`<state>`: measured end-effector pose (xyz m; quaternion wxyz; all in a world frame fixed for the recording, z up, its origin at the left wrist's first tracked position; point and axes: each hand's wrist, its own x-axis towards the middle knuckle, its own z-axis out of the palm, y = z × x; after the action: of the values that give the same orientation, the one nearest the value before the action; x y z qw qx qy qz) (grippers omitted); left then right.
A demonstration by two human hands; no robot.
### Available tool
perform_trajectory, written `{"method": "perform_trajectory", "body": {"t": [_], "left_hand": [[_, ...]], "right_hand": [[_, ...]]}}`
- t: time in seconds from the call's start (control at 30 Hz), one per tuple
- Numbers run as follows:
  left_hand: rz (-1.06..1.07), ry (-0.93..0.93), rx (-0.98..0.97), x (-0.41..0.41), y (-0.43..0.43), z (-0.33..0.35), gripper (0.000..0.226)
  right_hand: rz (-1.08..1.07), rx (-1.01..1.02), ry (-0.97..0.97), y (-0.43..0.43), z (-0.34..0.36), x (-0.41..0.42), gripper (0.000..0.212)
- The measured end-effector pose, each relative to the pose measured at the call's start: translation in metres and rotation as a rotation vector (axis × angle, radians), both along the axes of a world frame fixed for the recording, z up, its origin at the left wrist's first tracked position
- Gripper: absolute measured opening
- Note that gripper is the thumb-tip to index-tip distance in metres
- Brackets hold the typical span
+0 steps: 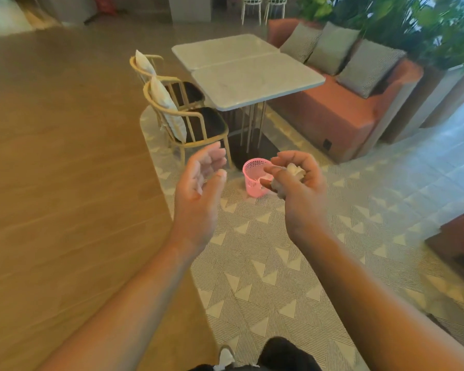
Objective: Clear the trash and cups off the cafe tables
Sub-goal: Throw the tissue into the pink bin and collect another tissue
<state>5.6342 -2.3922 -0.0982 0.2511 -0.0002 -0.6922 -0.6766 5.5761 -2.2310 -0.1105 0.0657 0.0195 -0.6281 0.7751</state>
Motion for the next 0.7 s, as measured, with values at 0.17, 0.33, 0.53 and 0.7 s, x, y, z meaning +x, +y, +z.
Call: {"method": "perform_trajectory", "body": {"t": [0.17,0.33,0.53,0.7], "left_hand": [[-0.037,-0.018,0.0,-0.095,-0.024,-0.009,0.039],[-0.082,-0.055,0.017,-0.204,-0.029,-0.028,0.036],[-0.074,-0.087,0.033,-0.352,-0.033,-0.043,0.035],[-0.078,-0.089,0.028,-0.472,-0.04,-0.038,0.034]], "right_hand": [[-0.078,0.009,-0.024,-0.012,-0.009,-0.093,0.014],[-0.089,-0.04,-0.028,-0.017,-0.027,-0.199,0.017],[-0.056,-0.077,-0.064,-0.031,-0.043,-0.352,0.027],[-0.038,-0.086,-0.085,-0.039,-0.04,-0.468,0.019]]}}
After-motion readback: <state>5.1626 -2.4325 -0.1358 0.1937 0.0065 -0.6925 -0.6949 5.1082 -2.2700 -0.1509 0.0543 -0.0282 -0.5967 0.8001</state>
